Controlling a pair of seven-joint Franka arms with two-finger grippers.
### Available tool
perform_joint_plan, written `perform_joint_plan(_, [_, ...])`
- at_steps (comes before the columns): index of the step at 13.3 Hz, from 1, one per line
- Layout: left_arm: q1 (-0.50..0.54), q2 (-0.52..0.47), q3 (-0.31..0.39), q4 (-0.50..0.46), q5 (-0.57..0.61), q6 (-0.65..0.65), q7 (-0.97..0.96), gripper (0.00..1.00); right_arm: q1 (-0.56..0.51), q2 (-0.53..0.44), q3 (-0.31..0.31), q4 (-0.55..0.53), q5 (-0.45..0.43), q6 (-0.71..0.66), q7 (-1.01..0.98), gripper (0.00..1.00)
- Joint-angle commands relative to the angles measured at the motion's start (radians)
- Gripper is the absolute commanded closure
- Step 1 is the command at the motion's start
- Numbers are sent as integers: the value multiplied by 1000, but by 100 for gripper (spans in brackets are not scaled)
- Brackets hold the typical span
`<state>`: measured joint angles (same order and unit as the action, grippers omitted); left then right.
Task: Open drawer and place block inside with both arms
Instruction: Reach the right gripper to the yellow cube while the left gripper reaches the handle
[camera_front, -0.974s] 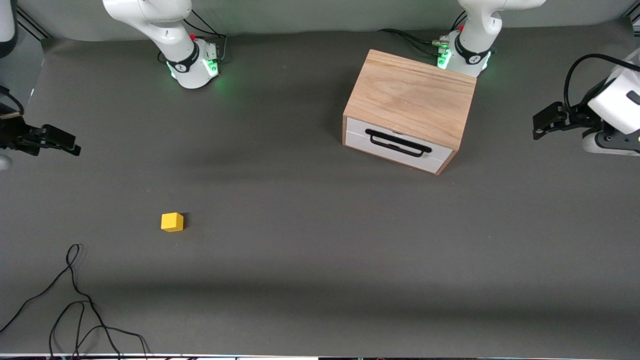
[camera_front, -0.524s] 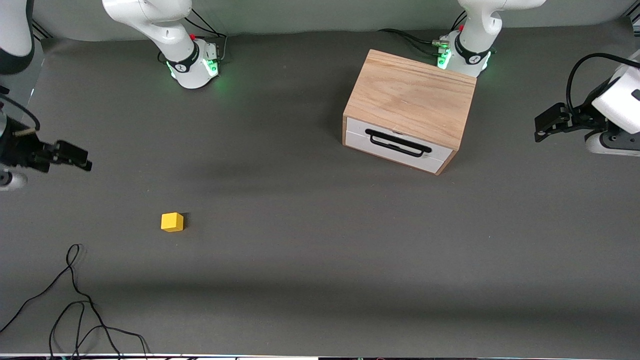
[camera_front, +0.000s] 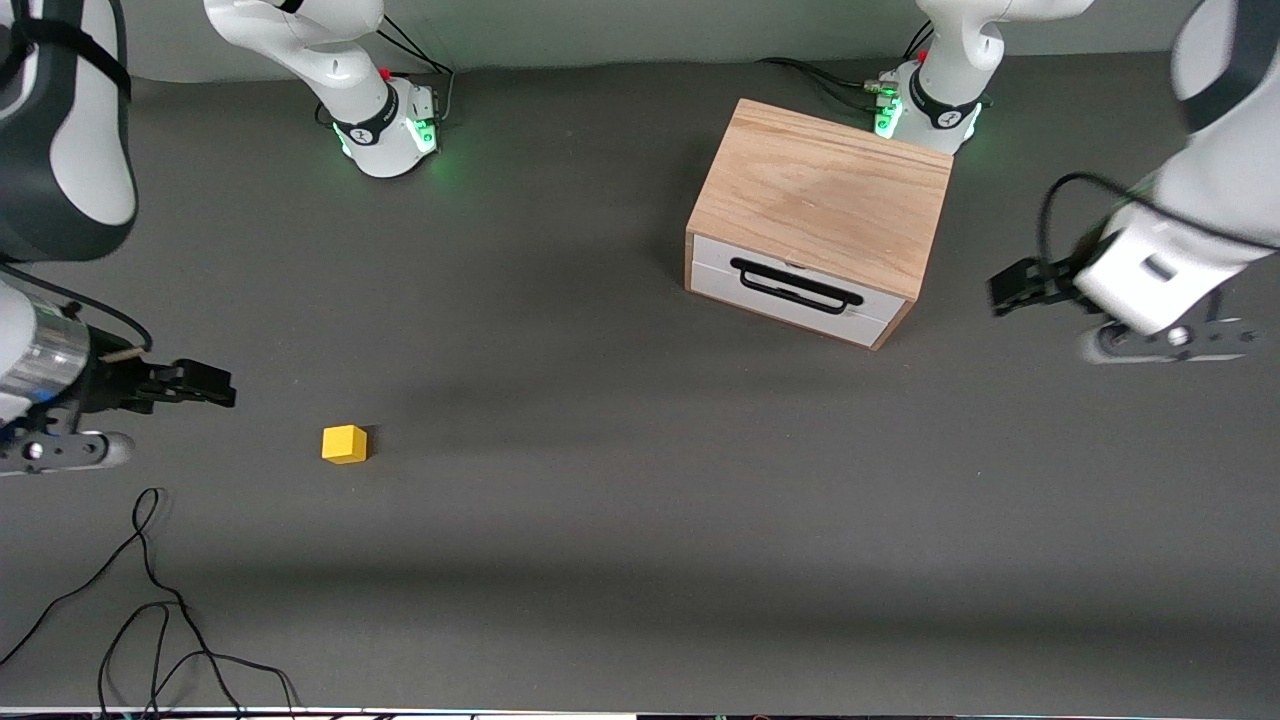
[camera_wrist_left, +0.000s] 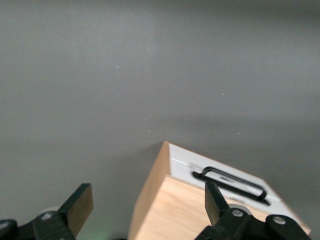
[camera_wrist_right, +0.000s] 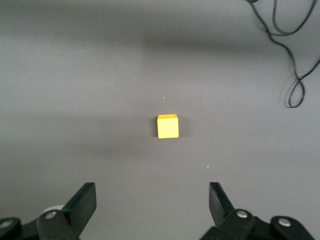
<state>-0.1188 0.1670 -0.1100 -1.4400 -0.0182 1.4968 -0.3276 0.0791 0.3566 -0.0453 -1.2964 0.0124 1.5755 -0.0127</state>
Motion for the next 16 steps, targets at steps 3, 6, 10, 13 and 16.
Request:
perform_joint_plan(3, [-19,87,1,1,-123,-21,-345,0,21,18,-5,-168,21,186,17,0])
perform_joint_plan(6, [-76,138,1,1,-121,-21,-513,0,13,-5,-16,-315,26,300,17,0])
perform_joint_plan(10, [-182,210,1,1,-109,-13,-808,0,13,-10,-27,-507,58,513,17,0])
perform_joint_plan(13, [-265,287,1,-3,-71,-9,-951,0,13,-1,-27,-656,58,739,16,0])
perform_joint_plan(16, [-311,331,3,-14,-59,-4,-1079,0,11,7,-27,-764,58,908,13,0])
